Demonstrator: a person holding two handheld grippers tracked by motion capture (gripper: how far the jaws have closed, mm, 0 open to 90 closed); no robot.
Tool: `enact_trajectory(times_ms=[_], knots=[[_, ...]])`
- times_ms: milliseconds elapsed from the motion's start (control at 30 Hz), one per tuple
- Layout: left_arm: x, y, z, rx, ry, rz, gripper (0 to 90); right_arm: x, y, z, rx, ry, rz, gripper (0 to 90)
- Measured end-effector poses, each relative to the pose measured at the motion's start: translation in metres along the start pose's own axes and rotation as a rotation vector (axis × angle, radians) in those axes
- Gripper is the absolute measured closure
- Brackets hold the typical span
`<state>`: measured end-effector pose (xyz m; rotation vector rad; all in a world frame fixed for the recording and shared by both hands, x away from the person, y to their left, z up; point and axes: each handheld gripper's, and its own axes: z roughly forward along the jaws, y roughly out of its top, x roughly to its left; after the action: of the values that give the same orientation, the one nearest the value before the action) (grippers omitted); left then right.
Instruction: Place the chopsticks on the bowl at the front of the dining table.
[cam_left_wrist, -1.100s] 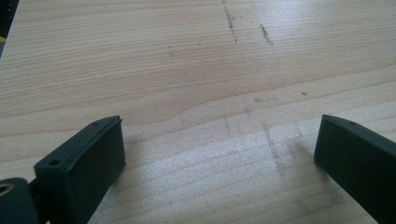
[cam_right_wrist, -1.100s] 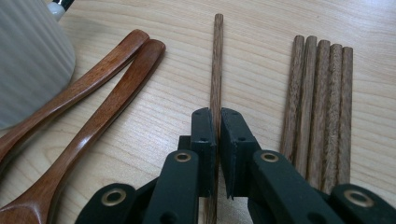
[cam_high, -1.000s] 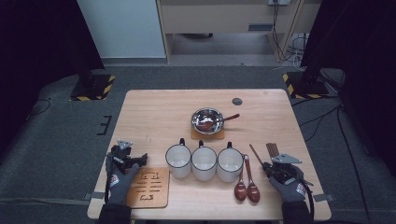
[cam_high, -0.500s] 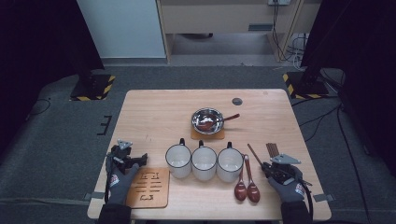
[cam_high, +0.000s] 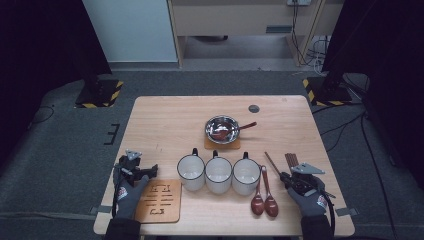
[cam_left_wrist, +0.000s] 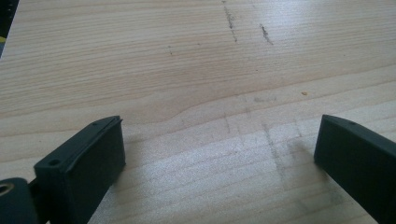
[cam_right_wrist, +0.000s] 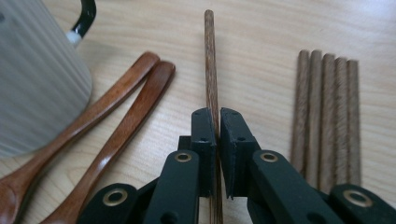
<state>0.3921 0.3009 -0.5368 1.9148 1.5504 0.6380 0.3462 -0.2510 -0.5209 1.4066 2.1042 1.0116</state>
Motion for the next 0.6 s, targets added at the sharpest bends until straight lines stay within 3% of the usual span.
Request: enact_trajectory(times_ms=[600], knots=[[0.0,0.0,0.0,0.0,0.0,0.0,0.8,-0.009,0.04,-0.017,-0.103,-0.023,0.035,84.6]])
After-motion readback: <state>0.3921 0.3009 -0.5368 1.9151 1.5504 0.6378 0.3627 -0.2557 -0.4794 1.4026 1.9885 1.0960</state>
